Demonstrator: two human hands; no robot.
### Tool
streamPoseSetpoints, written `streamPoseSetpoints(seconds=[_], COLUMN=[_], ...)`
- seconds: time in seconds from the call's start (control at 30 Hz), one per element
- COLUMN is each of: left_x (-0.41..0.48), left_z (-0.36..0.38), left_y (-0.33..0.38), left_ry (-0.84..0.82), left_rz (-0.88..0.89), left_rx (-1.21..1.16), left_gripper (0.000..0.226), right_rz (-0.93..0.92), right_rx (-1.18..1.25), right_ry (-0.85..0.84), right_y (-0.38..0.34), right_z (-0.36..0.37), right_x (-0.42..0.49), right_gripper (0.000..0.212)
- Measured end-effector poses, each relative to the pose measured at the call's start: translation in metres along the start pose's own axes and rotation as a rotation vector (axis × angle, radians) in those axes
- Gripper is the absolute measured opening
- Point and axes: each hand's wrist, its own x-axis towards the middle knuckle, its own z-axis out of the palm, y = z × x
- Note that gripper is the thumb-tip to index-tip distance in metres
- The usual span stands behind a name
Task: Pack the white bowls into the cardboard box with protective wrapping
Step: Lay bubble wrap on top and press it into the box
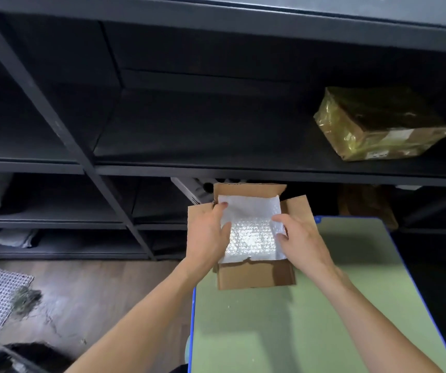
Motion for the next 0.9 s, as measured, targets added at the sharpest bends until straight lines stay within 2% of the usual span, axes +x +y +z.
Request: streamPoseSetpoints(seconds=[0.07, 0.17, 0.23, 0.33, 0.5, 0.6, 0.7, 0.8, 0.87, 0.9], left_x=[-0.002, -0.006, -0.006, -0.001, 0.005, 0.007, 0.009, 0.012, 0.012, 0.011], left_z=[0.005, 0.010, 0.013, 0.014, 0.022, 0.021, 0.021, 0.019, 0.018, 0.017], left_y=[0.001, 0.001, 0.001, 0.009, 0.014, 0.012, 0.011, 0.011, 0.010, 0.009], left_ry=[-0.023, -0.003, 0.061, 0.088, -0.016, -0.043, -0.109, -0.033, -0.008, -0.048], left_rz=[-0.016, 0.021, 0.078, 0.183, 0.210, 0.209, 0.294, 0.320, 0.344, 0.332], left_rx=[0.071, 0.223, 0.361, 0.511, 0.669, 0.724, 0.804, 0.796, 0.767, 0.755], left_gripper=[0.047, 0.043, 0.040, 0.038, 0.046, 0.038, 0.036, 0.024, 0.031, 0.039], right_rz=[-0.078, -0.280, -0.342, -0.401, -0.377, -0.349, -0.352, -0.340, -0.331, -0.329], right_rx=[-0.154, -0.333, -0.394, -0.351, -0.374, -0.429, -0.451, -0.474, -0.482, -0.485], right_ry=[0.073, 0.290, 0.327, 0.261, 0.156, 0.132, 0.121, 0.099, 0.077, 0.070], right_y=[0.005, 0.012, 0.010, 0.006, 0.004, 0.007, 0.007, 0.005, 0.003, 0.003], right_z=[0.008, 0.020, 0.023, 0.029, 0.035, 0.038, 0.041, 0.037, 0.034, 0.032], right_x=[0.004, 0.011, 0.016, 0.029, 0.038, 0.037, 0.039, 0.043, 0.044, 0.045], right_gripper=[0.036, 0.019, 0.026, 0.043, 0.049, 0.055, 0.056, 0.055, 0.055, 0.055])
